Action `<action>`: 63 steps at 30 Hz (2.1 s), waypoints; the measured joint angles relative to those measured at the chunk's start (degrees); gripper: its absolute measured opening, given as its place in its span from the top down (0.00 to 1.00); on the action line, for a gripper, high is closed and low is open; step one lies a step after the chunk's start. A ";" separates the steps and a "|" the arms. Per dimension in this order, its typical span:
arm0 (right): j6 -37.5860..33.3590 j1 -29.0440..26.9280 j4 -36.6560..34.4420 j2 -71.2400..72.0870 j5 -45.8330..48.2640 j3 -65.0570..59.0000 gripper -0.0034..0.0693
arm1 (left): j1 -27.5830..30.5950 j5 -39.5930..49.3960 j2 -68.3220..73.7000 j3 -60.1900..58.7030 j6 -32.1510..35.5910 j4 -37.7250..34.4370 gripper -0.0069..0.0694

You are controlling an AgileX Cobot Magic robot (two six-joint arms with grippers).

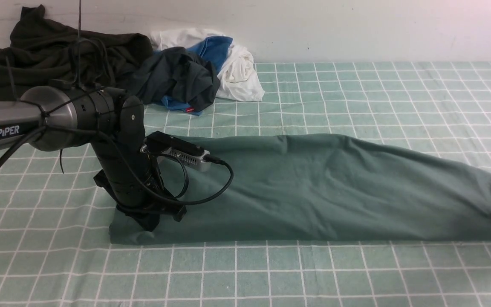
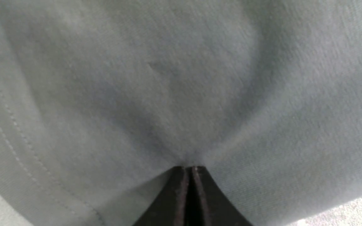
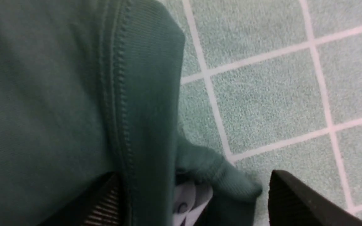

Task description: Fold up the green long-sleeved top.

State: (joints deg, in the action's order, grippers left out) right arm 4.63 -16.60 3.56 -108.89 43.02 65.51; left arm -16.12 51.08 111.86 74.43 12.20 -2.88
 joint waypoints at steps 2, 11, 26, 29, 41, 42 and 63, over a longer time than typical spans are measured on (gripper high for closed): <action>-0.11 -0.02 -0.35 -0.12 -0.18 0.00 0.18 | 0.00 -0.10 0.00 0.00 0.00 0.00 0.91; -5.24 0.43 -3.26 0.18 0.49 0.39 0.76 | 0.00 -0.16 -0.23 -0.05 0.00 0.00 0.91; -9.41 11.84 -2.30 19.08 15.57 21.17 0.88 | 0.18 6.36 -27.16 -0.05 -1.29 3.94 0.91; -13.25 22.65 -8.16 18.51 17.87 27.13 0.88 | 0.18 9.20 -34.95 -0.05 -1.87 4.00 0.91; -14.70 55.32 -15.58 -0.66 5.66 35.88 0.88 | 0.18 20.59 -53.97 -0.05 -2.87 6.39 0.91; -14.70 56.29 -15.90 -2.38 4.17 36.41 0.88 | 0.18 20.84 -55.08 -0.05 -3.17 6.83 0.91; -9.11 59.66 -7.69 -17.93 14.60 48.58 0.26 | 0.18 14.55 -86.47 -32.51 -16.93 11.50 0.91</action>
State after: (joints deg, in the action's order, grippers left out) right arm -4.48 43.06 -4.13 -126.82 57.62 114.09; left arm -15.94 65.64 25.39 41.92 -4.73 8.61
